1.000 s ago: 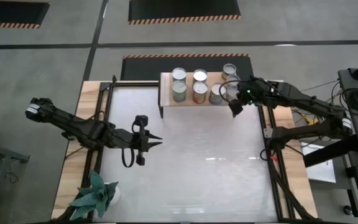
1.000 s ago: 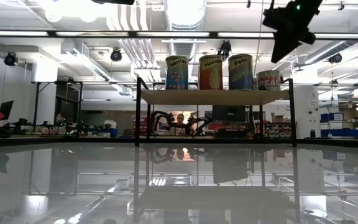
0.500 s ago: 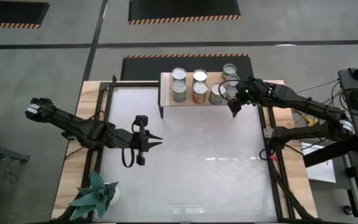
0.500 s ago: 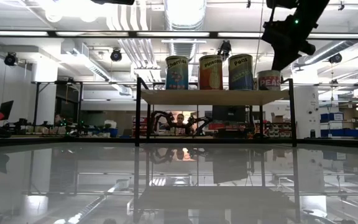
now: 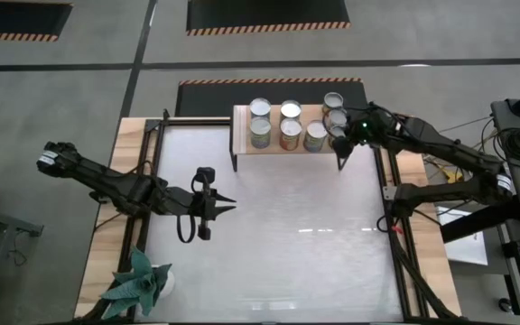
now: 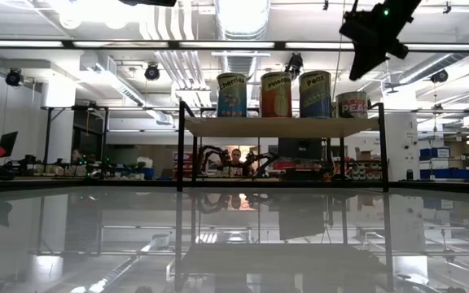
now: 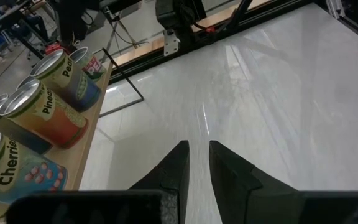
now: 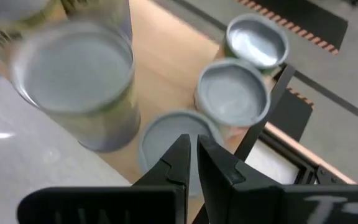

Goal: Pick and place cans onto a shelf
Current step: Adjust the canned goods

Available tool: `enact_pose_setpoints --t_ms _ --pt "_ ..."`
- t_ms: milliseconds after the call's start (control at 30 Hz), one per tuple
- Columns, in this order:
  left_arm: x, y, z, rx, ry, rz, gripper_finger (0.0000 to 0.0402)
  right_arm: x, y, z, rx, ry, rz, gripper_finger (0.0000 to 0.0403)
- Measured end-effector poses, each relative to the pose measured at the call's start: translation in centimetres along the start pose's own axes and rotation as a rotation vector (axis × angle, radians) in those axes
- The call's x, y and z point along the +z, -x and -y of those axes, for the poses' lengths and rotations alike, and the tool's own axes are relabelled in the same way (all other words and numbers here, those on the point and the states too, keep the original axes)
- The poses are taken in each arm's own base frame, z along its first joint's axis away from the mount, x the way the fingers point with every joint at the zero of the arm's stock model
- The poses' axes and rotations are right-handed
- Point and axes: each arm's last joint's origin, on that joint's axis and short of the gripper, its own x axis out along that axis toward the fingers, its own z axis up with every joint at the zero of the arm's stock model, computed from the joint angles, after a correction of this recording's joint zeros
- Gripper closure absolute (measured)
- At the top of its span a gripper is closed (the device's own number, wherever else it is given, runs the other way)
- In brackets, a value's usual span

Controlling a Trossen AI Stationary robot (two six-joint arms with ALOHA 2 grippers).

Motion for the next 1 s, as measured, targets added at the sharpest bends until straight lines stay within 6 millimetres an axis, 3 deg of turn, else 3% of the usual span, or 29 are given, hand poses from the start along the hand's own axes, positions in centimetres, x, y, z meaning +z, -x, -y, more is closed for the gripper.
enact_pose_setpoints --t_ms 133,300,467,633,1000 --pt "0.0 0.0 0.0 0.0 0.0 0.0 0.0358 1.0 1.0 0.2 0.002 -0.005 0.05 0.0385" --pt "0.0 0.0 0.0 0.0 0.0 0.0 0.0358 1.5 0.8 1.4 -0.059 -0.016 0.072 0.0385" --pt "0.0 0.0 0.0 0.0 0.0 0.0 0.0358 1.3 -1.0 3.5 -0.148 -0.082 0.01 0.0385" --pt "0.0 0.0 0.0 0.0 0.0 0.0 0.0358 1.1 -3.5 5.2 -0.078 -0.148 -0.067 0.0385" --pt "0.0 0.0 0.0 0.0 0.0 0.0 0.0358 1.3 -5.8 5.6 -0.085 -0.153 -0.096 0.0386"
